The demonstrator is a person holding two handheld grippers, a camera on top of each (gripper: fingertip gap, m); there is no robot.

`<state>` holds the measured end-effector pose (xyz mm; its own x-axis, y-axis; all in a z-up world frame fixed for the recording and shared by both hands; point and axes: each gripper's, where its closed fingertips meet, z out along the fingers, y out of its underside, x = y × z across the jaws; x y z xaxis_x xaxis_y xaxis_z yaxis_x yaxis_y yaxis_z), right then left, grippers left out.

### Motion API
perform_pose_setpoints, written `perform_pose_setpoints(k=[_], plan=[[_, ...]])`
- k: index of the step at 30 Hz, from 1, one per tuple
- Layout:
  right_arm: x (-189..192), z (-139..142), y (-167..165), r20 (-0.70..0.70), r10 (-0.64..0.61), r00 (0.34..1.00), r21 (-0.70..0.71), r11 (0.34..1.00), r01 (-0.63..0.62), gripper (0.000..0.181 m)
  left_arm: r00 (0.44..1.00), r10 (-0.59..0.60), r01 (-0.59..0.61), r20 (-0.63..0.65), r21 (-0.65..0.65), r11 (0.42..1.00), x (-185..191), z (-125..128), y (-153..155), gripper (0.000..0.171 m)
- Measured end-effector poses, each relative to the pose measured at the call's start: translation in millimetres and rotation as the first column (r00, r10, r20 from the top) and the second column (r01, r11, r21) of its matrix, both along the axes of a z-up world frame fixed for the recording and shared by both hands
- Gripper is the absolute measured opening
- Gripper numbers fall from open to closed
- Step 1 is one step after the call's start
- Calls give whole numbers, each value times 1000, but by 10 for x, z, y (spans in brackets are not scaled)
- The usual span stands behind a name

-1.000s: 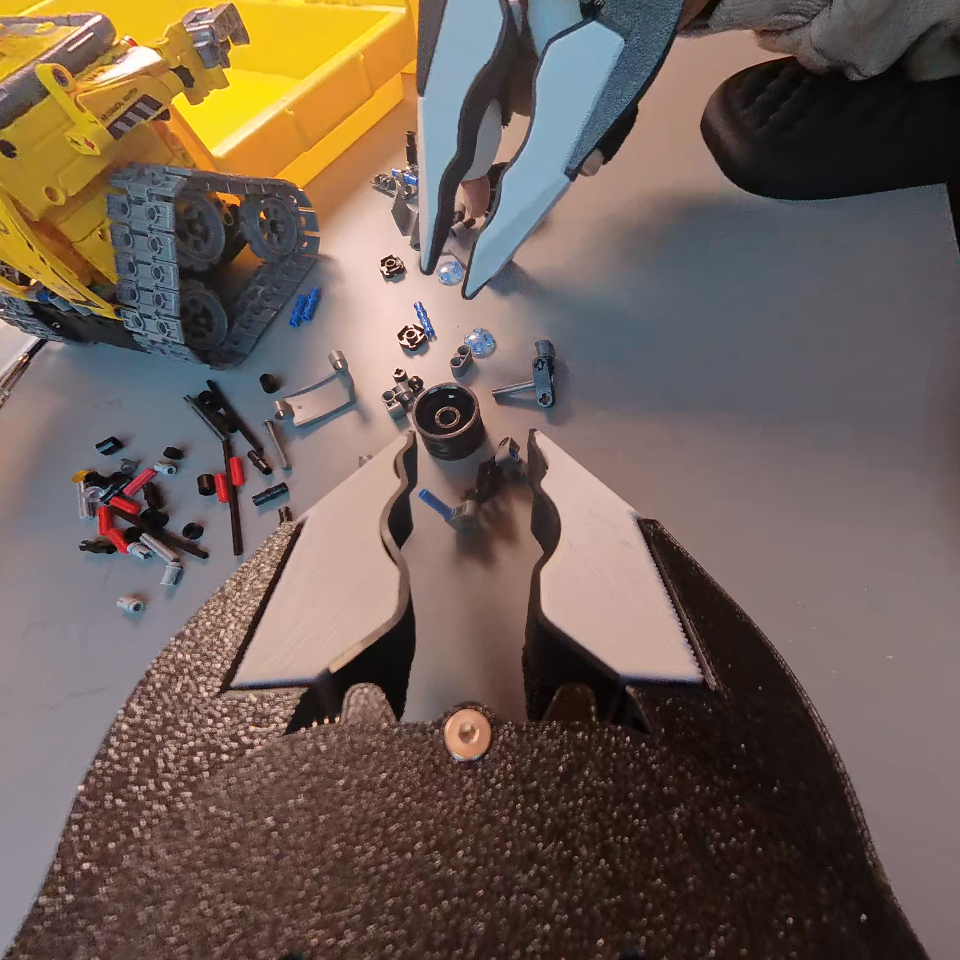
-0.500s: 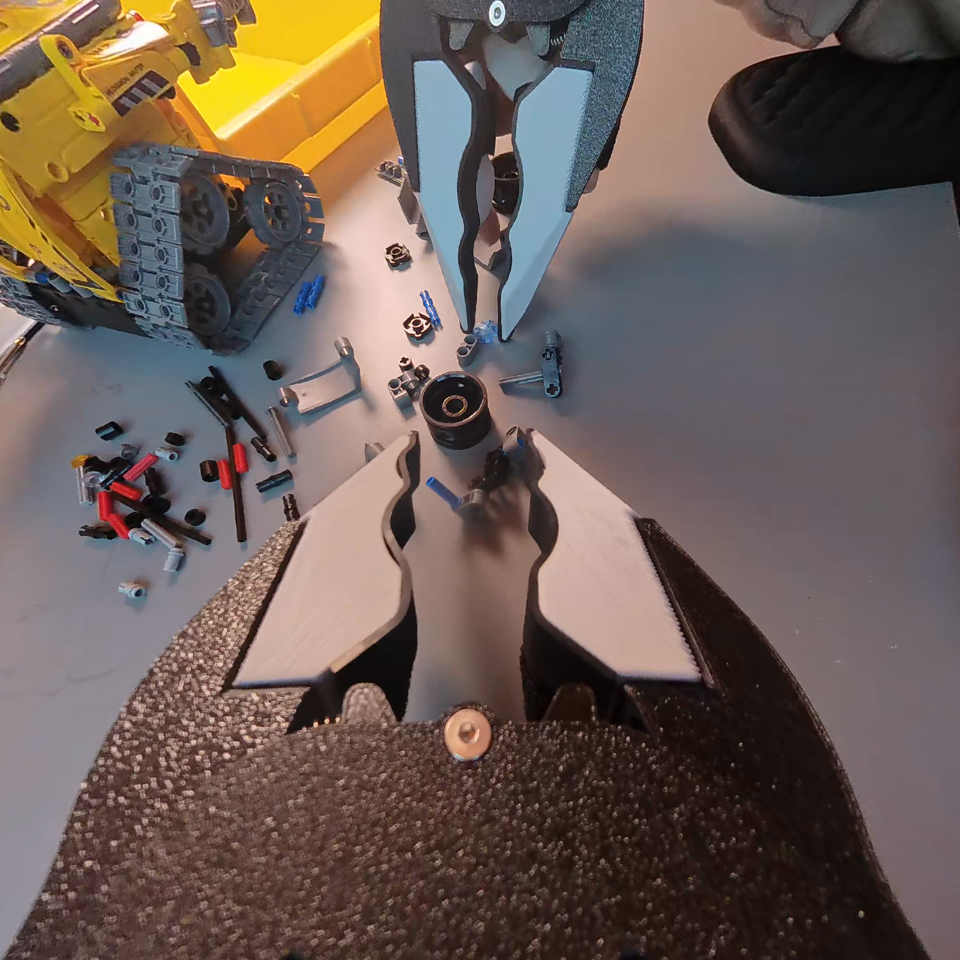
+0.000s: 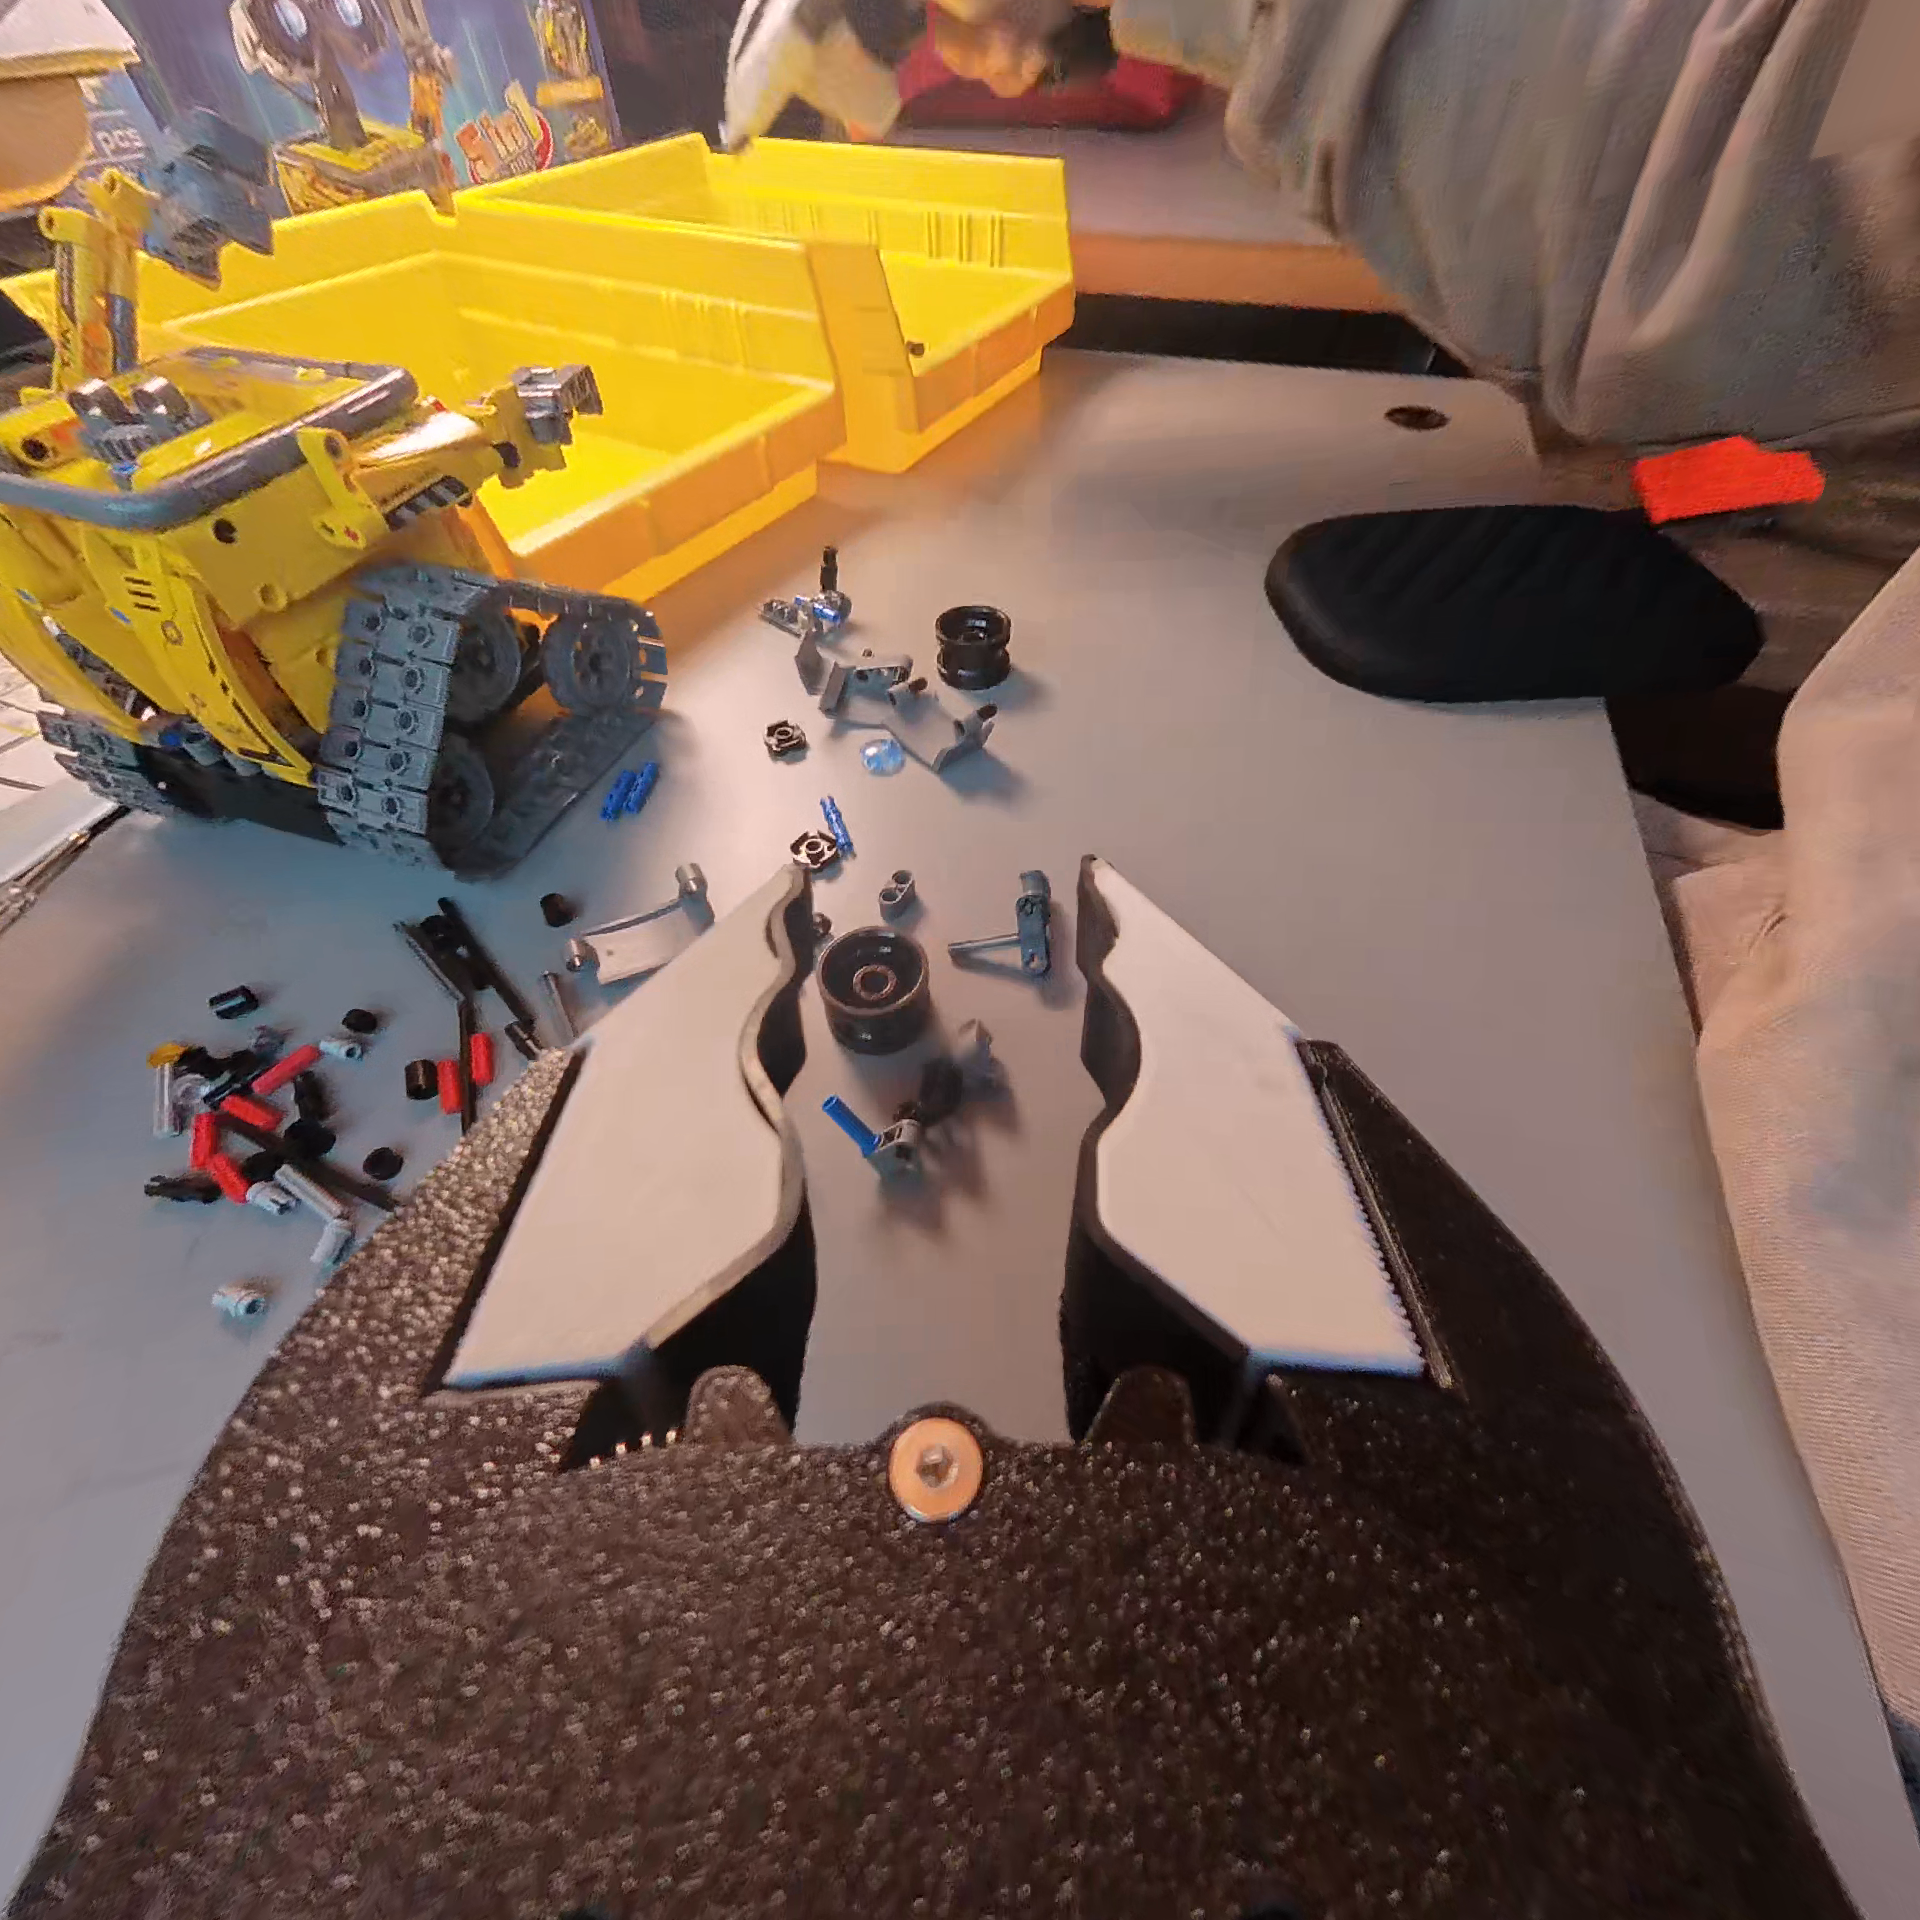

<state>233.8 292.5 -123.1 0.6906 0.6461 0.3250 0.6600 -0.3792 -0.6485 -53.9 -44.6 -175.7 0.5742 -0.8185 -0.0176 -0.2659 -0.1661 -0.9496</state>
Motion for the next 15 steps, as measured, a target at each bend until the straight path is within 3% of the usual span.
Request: perform_pose_setpoints(k=[4,7,9,11,13,15], plan=[[575,-918,396,37,-175,984,-233,956,179,14,1000,17,-17,22,4,1000,-37,29,15,61],[668,-1242,426,116,-174,978,-271,942,200,14,999,44,-44,29,-14,999,-98,11,63,63],[643,-1103,456,96,-182,979,-232,952,200,20,998,59,-59,17,-27,998,-130,-28,89,64],[530,-675,495,40,-172,984,-84,981,175,26,998,66,-66,-1,-45,997,-138,-78,102,62],[29,-113,244,-75,4,997,55,999,0,29,997,73,-74,-27,-68,995,-137,-147,116,62],[-672,254,-352,-145,279,949,113,958,-265,29,996,75,-79,-48,-88,993,-133,-209,128,62]])
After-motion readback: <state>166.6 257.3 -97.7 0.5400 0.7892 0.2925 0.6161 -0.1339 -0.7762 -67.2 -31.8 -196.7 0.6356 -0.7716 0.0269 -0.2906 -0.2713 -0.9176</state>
